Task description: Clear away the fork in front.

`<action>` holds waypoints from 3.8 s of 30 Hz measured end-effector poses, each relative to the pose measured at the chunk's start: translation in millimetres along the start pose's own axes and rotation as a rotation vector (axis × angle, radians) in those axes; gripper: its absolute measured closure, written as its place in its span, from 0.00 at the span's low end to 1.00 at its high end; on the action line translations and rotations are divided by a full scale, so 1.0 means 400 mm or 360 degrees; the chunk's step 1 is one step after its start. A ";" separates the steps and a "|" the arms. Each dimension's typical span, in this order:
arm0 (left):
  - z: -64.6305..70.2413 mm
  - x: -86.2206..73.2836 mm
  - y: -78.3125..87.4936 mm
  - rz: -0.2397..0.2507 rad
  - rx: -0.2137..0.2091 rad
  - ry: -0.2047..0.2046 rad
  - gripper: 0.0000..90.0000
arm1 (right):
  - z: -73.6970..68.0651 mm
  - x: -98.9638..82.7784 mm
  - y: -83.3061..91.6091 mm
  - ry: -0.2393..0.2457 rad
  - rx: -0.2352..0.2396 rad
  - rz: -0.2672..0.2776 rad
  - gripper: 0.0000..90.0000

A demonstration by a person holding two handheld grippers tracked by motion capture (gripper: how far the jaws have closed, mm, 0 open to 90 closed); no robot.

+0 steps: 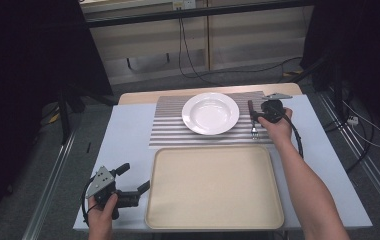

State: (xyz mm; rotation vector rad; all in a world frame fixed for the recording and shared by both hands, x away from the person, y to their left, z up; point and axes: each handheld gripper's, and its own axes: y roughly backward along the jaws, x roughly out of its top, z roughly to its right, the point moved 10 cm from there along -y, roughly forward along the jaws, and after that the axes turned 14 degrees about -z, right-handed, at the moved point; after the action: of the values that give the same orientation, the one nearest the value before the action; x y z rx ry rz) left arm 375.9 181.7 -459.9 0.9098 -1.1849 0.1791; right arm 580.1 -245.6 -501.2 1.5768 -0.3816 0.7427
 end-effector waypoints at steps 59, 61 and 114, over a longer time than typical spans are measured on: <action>0.008 0.010 0.003 0.0032 -0.0026 -0.0001 0.02 | 0.007 -0.186 0.079 0.0109 0.0099 -0.0600 0.85; 0.010 0.011 0.003 0.0036 -0.0029 -0.0006 0.02 | 0.007 -0.185 0.078 0.0109 0.0098 -0.0631 0.85; 0.024 0.030 -0.006 0.0062 -0.0057 0.0003 0.02 | 0.001 -0.169 0.062 0.0113 -0.0003 -0.0885 0.86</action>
State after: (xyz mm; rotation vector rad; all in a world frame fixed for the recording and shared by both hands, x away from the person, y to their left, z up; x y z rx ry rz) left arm 375.4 169.7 -450.0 0.8554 -1.2012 0.1899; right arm 514.9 -261.8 -526.8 1.5486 0.1125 0.3636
